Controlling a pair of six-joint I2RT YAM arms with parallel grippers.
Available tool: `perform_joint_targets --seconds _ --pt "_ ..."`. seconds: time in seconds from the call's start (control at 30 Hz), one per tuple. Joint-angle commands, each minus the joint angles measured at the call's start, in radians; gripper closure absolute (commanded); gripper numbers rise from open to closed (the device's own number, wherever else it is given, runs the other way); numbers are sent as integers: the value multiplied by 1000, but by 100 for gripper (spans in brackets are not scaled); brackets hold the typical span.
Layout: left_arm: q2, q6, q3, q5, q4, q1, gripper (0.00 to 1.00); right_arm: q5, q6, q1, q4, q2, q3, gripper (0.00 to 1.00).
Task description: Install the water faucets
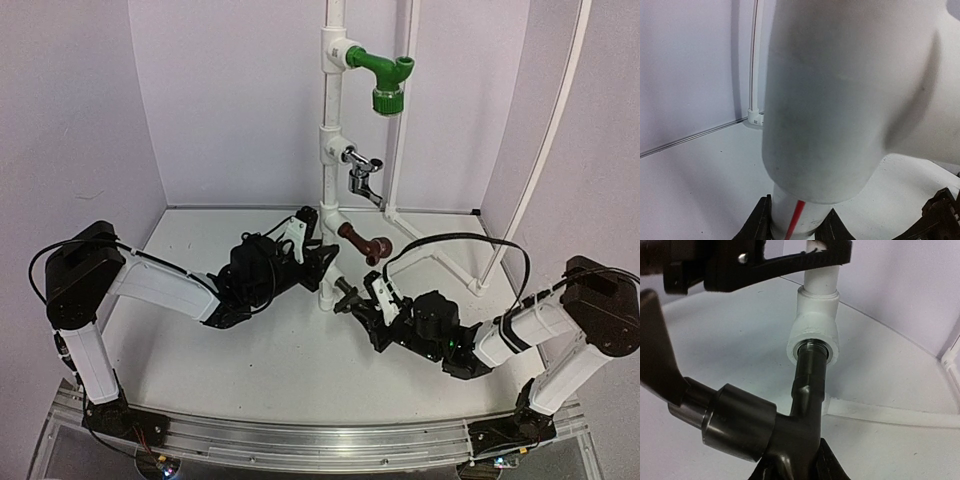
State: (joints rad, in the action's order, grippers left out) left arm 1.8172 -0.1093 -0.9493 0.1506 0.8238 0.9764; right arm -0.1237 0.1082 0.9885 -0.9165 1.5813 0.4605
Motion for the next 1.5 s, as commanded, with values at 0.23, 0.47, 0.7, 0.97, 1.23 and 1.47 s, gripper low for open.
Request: perform_joint_targets --seconds 0.23,0.47,0.7,0.97,1.23,1.47 --pt "4 -197 -1 27 -206 -2 100 195 -933 -165 -6 -102 86 87" --pt "23 -189 -6 21 -206 -3 100 343 -1440 -232 -154 -21 31 79" --pt "33 -168 -24 49 -212 6 100 323 -1082 -233 55 -111 23 43" --pt "55 -135 -65 124 -265 31 100 312 -545 -194 387 -254 61 9" --pt "79 -141 -92 116 -283 31 100 254 -509 -105 341 -254 125 9" --pt "77 -144 -91 121 -292 34 100 -74 -1029 -104 288 -229 99 46"
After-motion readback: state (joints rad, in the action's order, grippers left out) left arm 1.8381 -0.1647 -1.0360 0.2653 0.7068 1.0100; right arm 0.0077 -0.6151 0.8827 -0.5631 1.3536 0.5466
